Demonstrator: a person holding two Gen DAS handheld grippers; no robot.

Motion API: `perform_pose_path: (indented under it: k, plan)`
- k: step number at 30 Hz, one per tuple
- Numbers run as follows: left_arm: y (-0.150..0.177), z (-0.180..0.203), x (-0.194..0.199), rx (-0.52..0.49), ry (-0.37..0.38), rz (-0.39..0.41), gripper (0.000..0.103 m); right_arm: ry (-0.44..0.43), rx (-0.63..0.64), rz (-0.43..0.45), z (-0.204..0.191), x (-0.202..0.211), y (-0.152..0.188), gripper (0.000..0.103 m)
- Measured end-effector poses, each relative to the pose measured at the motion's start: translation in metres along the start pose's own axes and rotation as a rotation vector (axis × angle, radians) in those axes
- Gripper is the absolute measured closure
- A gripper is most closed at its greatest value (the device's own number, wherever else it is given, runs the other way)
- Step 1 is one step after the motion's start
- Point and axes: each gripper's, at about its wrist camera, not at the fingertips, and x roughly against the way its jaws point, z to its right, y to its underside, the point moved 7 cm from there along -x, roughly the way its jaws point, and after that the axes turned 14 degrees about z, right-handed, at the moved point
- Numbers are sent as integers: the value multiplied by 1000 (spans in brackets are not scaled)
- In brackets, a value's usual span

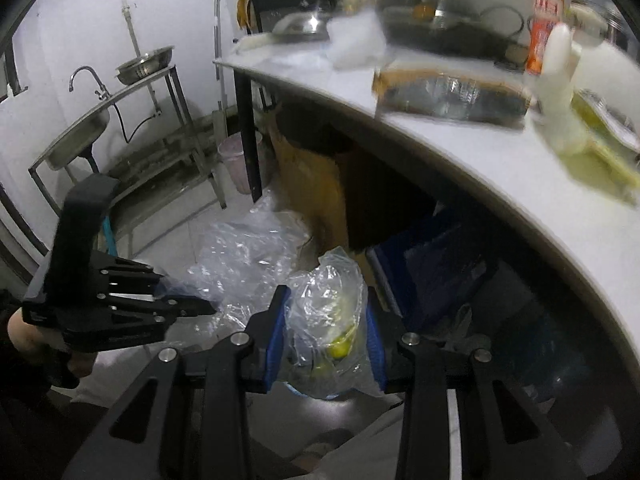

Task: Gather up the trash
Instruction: 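Carry the clear plastic bag in the right tool down over the trash bin, then open the right tool to drop the plastic bag into the bin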

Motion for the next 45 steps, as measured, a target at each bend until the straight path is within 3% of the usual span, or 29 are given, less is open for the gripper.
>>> perform_pose_path:
  k: [15,17,19,22,24,33,45]
  plan:
    - [20,3,-76,21,-6,-183,92,12,-111,-108,42,-44,41,70]
    - [22,2,-85,17,-16,-207,89,16,-121,-114,48,-48,43,70]
    - [24,1,-94,20,-21,-224,78,21,-131,-120,52,-51,46,70]
    - [22,-1,-100,22,-33,-226,58,27,-137,-128,57,-50,51,70]
    - [21,-1,-102,28,-33,-227,56,31,-138,-130,58,-49,54,70]
    - [22,-16,-92,66,-50,-200,55,31,-119,-144,52,-57,55,70]
    - [26,-75,-56,184,-99,-126,55,-31,-26,-205,2,-98,46,70]
